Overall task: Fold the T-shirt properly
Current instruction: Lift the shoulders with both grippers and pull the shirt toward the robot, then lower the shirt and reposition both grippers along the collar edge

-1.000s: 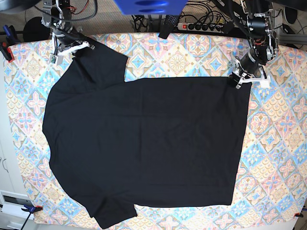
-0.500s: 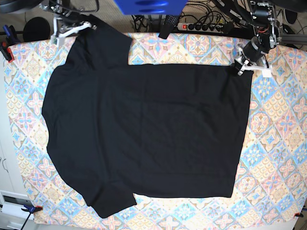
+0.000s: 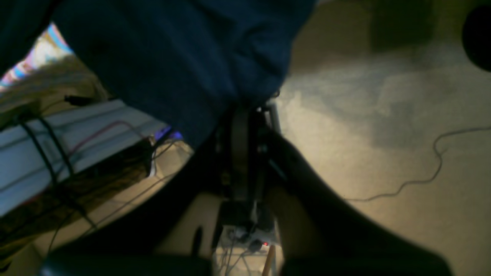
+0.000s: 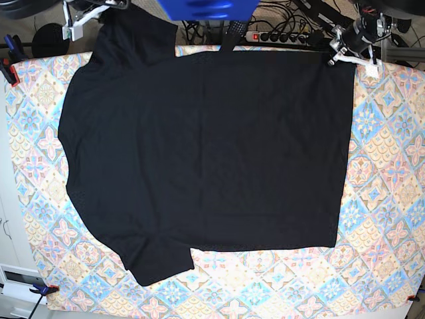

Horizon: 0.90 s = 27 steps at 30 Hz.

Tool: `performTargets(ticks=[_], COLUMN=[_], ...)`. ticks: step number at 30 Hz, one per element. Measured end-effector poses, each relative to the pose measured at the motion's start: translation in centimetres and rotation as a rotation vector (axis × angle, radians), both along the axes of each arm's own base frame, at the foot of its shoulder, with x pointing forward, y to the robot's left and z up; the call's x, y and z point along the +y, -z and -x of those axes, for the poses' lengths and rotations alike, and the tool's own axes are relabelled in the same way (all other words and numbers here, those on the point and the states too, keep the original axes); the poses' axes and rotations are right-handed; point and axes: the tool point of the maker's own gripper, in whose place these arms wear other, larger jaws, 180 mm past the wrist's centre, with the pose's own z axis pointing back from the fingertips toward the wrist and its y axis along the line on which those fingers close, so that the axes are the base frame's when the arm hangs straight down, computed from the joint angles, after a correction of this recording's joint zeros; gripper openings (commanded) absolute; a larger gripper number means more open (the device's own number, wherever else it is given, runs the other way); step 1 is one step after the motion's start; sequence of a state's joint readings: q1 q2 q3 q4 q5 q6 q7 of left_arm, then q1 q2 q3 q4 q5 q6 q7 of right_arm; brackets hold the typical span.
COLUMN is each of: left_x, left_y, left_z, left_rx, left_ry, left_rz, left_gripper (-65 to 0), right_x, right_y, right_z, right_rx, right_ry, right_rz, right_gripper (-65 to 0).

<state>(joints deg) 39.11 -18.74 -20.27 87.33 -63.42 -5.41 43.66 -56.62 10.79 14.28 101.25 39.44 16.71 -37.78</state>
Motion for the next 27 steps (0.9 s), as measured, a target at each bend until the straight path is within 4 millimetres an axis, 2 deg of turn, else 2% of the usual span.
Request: performTargets(ticks=[2, 5, 8, 10, 13, 17, 23, 27], left_x=[0.0, -0.2, 0.0, 0.1, -0.5, -0.8, -0.8, -0.1], left_y=[-0.2, -0.6, -2.6, -4.5, -6.3, -7.5, -9.1, -8.9], left_z=[0.4, -0.1, -1.9, -3.7, -6.2, -9.1, -12.7, -14.9], left_rx=[0.007, -0.006, -0.074, -0.145, -0.22, -0.292, -0.378, -0.401], left_ry=[0.009, 0.015, 0.024, 0.04, 0.066, 0.065, 0.066, 0.033], left_rz=[-0.009, -0.012, -0.03, -0.055, -0.06, -0.055, -0.057, -0.049], left_gripper=[-65.0, -65.0, -65.0, -65.0, -65.0, -65.0, -65.0, -65.0], right_x=[0.1, 0.1, 0.6, 0.7, 0.5, 0.6, 0.6, 0.9], right_y=[-0.6, -1.9, -3.0, -3.2, -3.0, -4.0, -4.6, -5.3], right_z=[-0.3, -1.7, -3.2, -3.5, -4.2, -8.9, -12.3, -15.4], right_rx=[-0.015, -0.063, -0.116, -0.124, -0.128, -0.257, -0.325, -0.37], right_ry=[-0.007, -0.03, -0.048, -0.054, -0.054, -0.053, -0.055, -0.075], right_rz=[0.003, 0.018, 0.016, 0.014, 0.02, 0.02, 0.021, 0.016], right_gripper=[-64.9, -64.9, -65.0, -65.0, -65.0, -65.0, -65.0, -65.0])
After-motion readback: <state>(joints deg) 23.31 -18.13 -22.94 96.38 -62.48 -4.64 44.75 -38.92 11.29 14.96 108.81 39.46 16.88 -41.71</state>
